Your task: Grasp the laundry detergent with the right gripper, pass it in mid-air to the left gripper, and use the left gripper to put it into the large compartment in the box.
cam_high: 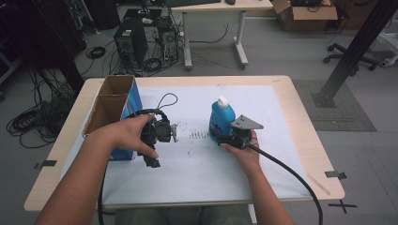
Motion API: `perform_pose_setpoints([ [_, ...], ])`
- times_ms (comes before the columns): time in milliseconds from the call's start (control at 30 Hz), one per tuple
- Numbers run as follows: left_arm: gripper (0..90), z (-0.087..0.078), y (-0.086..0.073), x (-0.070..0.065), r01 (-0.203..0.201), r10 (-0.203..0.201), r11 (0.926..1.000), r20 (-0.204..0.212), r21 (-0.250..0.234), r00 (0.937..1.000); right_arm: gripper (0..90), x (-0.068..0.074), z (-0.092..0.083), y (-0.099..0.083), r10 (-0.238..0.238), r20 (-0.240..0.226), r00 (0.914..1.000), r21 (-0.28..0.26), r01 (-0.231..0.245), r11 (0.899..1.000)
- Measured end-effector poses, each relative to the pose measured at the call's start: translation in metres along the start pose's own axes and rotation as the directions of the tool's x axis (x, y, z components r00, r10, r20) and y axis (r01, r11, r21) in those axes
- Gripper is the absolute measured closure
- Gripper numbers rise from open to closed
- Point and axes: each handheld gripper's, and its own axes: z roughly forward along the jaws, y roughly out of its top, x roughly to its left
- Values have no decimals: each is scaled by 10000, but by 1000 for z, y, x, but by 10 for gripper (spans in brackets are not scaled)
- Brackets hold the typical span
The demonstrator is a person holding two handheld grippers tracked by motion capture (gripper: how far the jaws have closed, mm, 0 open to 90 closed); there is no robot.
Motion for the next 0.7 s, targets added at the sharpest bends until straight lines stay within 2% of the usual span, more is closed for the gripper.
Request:
perform_pose_setpoints([
  [267,62,0,0,0,1,-1,10000,-7,1,10000,267,1,1,-1,-143,29,9999,-12,143,9999],
  [533,62,0,0,0,15,-15,10000,6,-14,10000,356,2,3,-3,-296,32,9996,-6,296,9996],
  [600,62,0,1,0,-17,17,10000,29,8,10000,404,3,3,-4,-348,26,9994,-31,348,9994],
  [700,62,0,1,0,-26,26,10000,34,-16,10000,417,3,3,-4,-303,69,9995,-85,304,9995],
])
